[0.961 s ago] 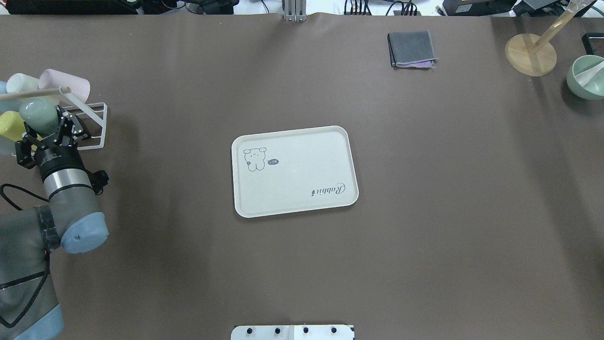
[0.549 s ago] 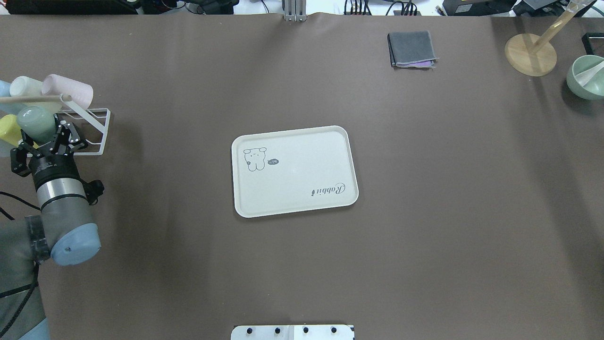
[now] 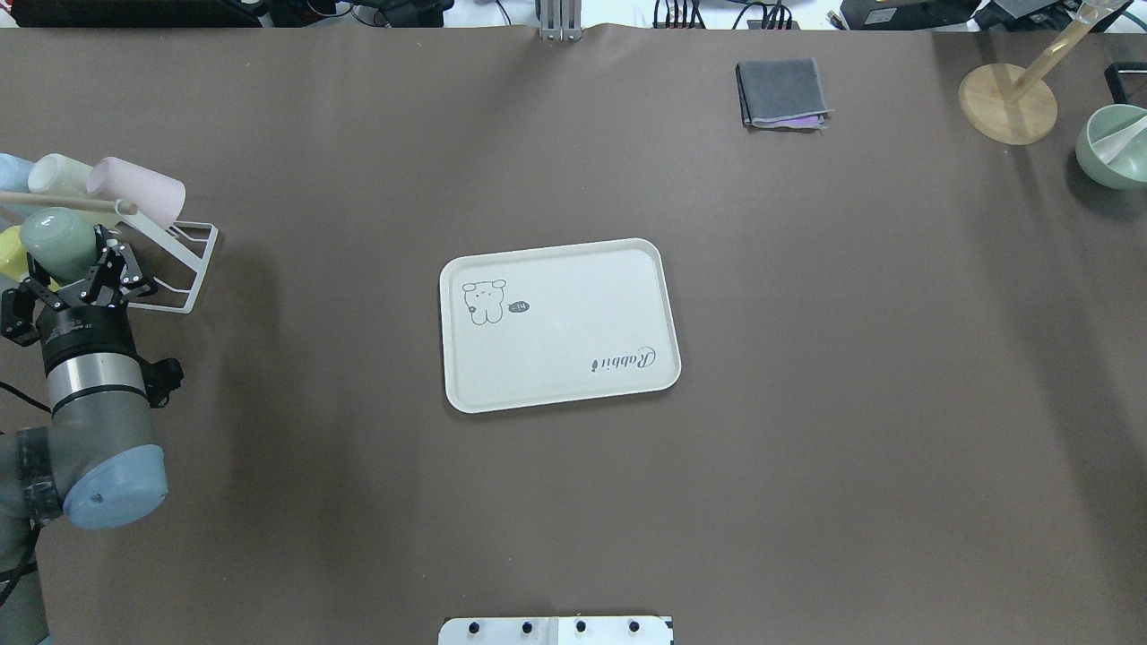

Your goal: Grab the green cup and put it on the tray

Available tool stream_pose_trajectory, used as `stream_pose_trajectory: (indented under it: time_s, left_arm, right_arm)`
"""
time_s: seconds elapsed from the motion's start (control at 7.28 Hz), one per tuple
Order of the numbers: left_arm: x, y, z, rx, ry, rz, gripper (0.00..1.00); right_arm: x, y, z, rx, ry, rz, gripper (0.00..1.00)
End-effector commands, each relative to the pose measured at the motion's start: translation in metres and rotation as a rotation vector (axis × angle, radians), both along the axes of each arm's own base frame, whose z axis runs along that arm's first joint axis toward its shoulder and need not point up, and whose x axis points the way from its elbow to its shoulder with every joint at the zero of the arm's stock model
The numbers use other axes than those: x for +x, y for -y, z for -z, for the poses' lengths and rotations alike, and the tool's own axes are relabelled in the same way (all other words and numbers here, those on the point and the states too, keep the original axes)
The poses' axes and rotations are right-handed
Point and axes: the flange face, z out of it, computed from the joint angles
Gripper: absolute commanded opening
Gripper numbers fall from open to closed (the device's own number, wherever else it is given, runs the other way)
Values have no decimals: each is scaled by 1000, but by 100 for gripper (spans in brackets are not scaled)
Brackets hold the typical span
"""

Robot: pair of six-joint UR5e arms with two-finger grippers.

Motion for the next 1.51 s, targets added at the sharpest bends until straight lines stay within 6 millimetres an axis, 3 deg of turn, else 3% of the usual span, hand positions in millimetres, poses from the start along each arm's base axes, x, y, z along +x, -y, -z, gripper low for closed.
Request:
stream_pose_trajectory:
  time_s: [0.0, 0.55, 0.96, 1.37]
  left_arm:
    - [-6, 1, 12, 17, -22, 1, 0]
    - [-37, 11, 45, 52, -98, 53, 0]
    - [-40, 7, 53, 114, -196, 48, 0]
    - [-32, 2, 64, 97, -419, -3, 0]
  right_arm:
    - [0, -1, -1, -3, 0, 0, 100]
    - [1, -4, -5, -15, -1, -3, 100]
    - [1, -4, -5, -15, -1, -3, 100]
    - [1, -4, -5, -14, -1, -2, 100]
